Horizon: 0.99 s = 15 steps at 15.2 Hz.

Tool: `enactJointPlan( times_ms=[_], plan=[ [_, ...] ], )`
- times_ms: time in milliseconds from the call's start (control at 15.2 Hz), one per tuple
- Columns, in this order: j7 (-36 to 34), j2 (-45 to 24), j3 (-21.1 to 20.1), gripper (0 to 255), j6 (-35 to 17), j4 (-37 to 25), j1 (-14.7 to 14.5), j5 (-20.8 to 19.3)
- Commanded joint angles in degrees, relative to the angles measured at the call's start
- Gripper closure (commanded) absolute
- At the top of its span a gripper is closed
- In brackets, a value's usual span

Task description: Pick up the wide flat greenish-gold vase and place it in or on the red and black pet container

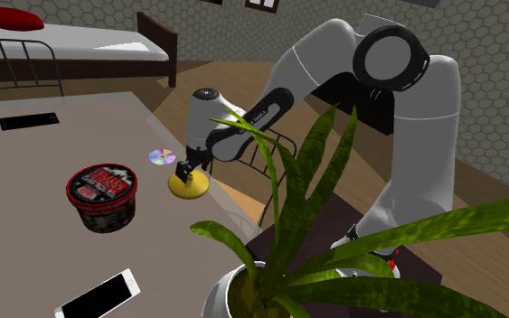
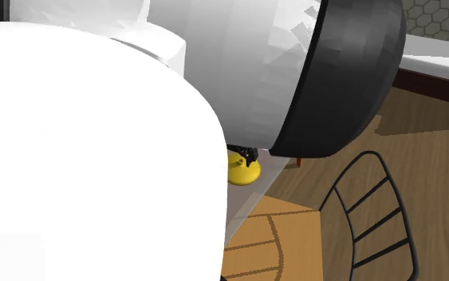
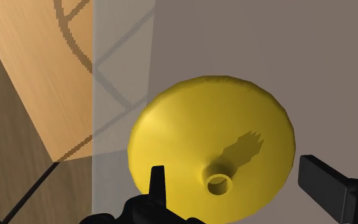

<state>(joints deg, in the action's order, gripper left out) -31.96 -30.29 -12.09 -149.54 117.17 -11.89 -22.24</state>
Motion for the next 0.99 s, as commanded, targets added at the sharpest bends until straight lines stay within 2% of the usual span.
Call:
enactJointPlan(
  times_ms=[0, 660, 726, 924],
  plan=[
    [-0.4, -1.7, 0.6, 0, -1.0, -0.7, -0.3, -0.7],
    [-0.9, -3.5, 1.3, 0, -2.2, -1.4, -0.7, -1.4],
    [-0.9, -3.5, 1.3, 255, -2.2, -1.4, -0.7, -1.4],
    [-0.9, -3.5, 1.3, 255, -2.2, -1.4, -0.7, -1.4]
  ],
)
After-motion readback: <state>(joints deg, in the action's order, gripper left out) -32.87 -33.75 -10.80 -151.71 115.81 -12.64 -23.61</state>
